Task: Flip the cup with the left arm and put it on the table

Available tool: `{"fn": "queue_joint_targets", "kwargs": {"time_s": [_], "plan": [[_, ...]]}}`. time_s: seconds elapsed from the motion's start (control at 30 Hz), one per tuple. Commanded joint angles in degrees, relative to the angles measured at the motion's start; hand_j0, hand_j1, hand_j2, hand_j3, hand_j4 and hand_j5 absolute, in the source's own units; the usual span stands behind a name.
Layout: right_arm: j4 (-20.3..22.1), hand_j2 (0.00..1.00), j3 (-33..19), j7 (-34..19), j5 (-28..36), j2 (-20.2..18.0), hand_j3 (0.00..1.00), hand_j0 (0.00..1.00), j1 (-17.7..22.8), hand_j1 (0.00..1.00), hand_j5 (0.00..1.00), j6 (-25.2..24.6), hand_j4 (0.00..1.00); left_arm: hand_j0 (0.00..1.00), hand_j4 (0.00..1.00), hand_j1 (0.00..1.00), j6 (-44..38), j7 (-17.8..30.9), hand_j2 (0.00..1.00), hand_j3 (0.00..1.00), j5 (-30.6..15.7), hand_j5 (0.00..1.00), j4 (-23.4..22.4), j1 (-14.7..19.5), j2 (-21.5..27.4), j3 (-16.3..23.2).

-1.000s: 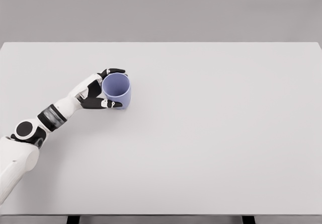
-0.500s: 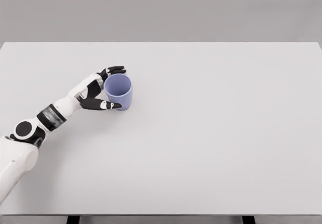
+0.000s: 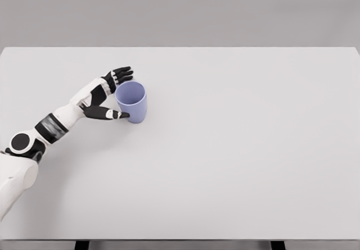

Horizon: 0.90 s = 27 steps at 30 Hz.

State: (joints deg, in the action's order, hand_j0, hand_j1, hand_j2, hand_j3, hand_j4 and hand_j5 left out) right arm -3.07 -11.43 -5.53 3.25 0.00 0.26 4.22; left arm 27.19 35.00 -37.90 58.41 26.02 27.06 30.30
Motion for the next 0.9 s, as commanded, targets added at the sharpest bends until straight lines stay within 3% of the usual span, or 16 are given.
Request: {"fn": "queue_joint_targets", "kwargs": {"time_s": [0.0, 0.23, 0.57, 0.87], "plan": [[0.0, 1.00, 0.0, 0.0, 0.0, 0.0, 1.00, 1.00, 0.0, 1.00, 1.00, 0.0, 1.00, 0.99, 0.99, 0.99, 0.0, 0.0, 0.99, 0.99, -0.4, 0.99, 0.0, 0.0, 0.1, -0.2], [0.0, 1.00, 0.0, 0.0, 0.0, 0.0, 1.00, 1.00, 0.0, 1.00, 1.00, 0.0, 1.00, 1.00, 1.00, 1.00, 0.1, 0.0, 1.00, 1.00, -1.0, 1.00, 1.0, -0.2, 2.8, -0.6], [0.0, 1.00, 0.0, 0.0, 0.0, 0.0, 1.00, 1.00, 0.0, 1.00, 1.00, 0.0, 1.00, 1.00, 1.00, 1.00, 0.1, 0.0, 1.00, 1.00, -0.9, 1.00, 11.1, -3.2, 17.2, -2.1], [0.0, 1.00, 0.0, 0.0, 0.0, 0.0, 1.00, 1.00, 0.0, 1.00, 1.00, 0.0, 1.00, 1.00, 1.00, 1.00, 0.3, 0.0, 1.00, 1.00, -0.9, 1.00, 13.0, -4.0, 22.2, -2.4]]}}
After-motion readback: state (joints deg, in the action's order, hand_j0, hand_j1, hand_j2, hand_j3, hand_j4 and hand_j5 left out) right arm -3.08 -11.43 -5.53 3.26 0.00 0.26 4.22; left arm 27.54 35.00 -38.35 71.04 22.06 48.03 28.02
